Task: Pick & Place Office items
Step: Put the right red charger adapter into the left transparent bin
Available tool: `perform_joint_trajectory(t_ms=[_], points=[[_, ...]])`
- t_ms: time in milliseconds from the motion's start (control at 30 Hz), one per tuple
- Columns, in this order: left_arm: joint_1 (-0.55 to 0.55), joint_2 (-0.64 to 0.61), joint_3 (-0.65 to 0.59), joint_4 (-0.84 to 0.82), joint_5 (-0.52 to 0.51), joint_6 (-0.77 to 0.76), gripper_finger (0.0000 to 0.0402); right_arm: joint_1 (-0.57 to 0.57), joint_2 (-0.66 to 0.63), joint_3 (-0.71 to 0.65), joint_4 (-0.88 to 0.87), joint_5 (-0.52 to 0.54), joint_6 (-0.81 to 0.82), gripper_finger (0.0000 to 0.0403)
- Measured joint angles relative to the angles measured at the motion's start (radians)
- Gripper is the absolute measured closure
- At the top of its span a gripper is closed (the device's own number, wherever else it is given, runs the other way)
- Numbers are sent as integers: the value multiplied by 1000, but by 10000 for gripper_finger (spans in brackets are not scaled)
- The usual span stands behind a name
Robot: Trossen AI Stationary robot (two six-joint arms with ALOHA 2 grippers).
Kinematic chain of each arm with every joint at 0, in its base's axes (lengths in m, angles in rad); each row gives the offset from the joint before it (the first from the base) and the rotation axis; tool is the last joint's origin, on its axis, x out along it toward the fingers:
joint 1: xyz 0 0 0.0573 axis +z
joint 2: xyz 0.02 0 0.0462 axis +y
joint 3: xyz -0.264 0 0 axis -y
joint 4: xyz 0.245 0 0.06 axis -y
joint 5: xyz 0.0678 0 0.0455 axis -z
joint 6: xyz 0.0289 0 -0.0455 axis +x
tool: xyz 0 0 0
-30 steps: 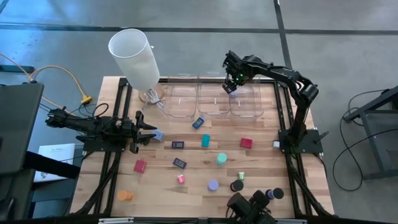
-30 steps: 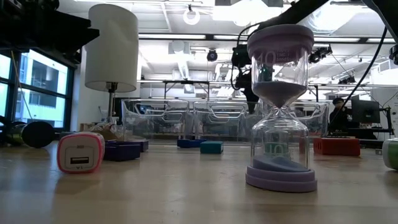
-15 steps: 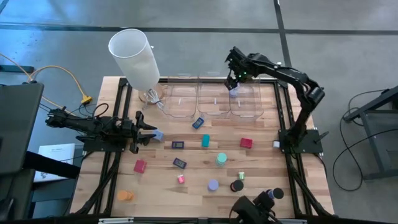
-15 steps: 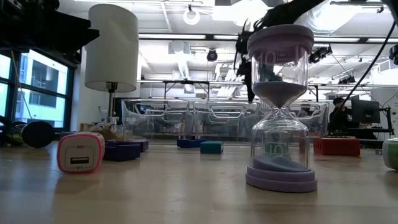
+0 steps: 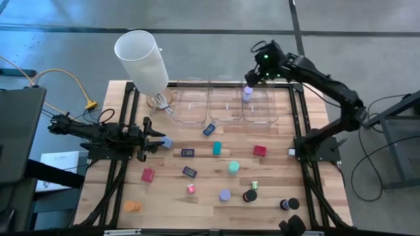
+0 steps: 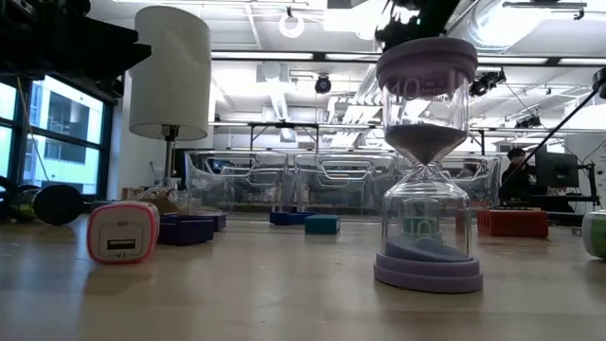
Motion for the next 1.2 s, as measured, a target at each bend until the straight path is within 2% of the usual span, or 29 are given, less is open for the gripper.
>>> perform_joint_trajectory(t_ms=[133,267,467,633,700,733,800,900,967,1100,1200], points=[[0,0,0,0,0,0,266,27,-40,0,156,-14,-11,128],[0,0,0,0,0,0,266,33,-45,0,292,-110,-118,129],[0,0,0,0,0,0,266,41,-45,0,443,-207,-79,129],[0,0,0,0,0,0,266,123,-45,0,533,-312,-112,129],[0,0,0,0,0,0,266,186,-45,0,527,-308,-153,129],[0,0,0,0,0,0,266,229,-45,0,518,-283,-183,129],[0,0,0,0,0,0,266,327,-40,0,503,-164,-248,129],[0,0,0,0,0,0,266,487,-4,-1,519,129,-253,129],[0,0,0,0,0,0,266,572,16,-5,524,280,-224,129],[0,0,0,0,0,0,266,708,8,-2,534,475,-165,129],[0,0,0,0,0,0,266,788,-11,-2,472,578,-54,129]])
